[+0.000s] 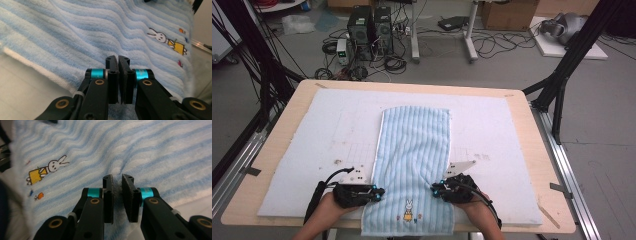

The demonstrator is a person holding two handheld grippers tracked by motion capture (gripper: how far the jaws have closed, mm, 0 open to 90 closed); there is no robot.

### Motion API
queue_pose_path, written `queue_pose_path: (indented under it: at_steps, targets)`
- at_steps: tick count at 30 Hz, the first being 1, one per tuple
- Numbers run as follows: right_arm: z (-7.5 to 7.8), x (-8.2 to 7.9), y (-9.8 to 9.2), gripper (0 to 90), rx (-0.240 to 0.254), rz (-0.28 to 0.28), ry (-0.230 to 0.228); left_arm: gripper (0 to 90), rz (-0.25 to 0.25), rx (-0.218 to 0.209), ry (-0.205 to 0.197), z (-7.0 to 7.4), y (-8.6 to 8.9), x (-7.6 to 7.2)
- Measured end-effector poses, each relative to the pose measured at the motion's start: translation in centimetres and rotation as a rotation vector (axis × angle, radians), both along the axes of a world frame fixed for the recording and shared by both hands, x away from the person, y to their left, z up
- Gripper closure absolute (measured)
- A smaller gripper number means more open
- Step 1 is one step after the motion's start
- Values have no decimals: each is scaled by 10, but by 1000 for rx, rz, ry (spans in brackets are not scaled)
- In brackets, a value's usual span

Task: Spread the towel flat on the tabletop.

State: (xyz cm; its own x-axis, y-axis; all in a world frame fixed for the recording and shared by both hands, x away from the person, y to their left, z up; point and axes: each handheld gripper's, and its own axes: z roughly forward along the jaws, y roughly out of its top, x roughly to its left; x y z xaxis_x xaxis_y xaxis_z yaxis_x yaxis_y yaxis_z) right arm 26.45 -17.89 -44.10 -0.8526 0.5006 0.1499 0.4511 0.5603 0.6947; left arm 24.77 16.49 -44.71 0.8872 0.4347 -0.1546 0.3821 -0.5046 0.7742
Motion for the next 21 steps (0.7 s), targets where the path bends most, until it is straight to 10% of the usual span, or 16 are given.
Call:
queue_pose_path:
  at_steps: [10, 21]
  targets:
    - [9, 8, 0, 483, 62, -137, -91, 494, 157, -99, -30, 7, 16, 8]
    - [-3, 45, 25, 566, -1, -231, -125, 447, 323, -151, -61, 12, 32, 36]
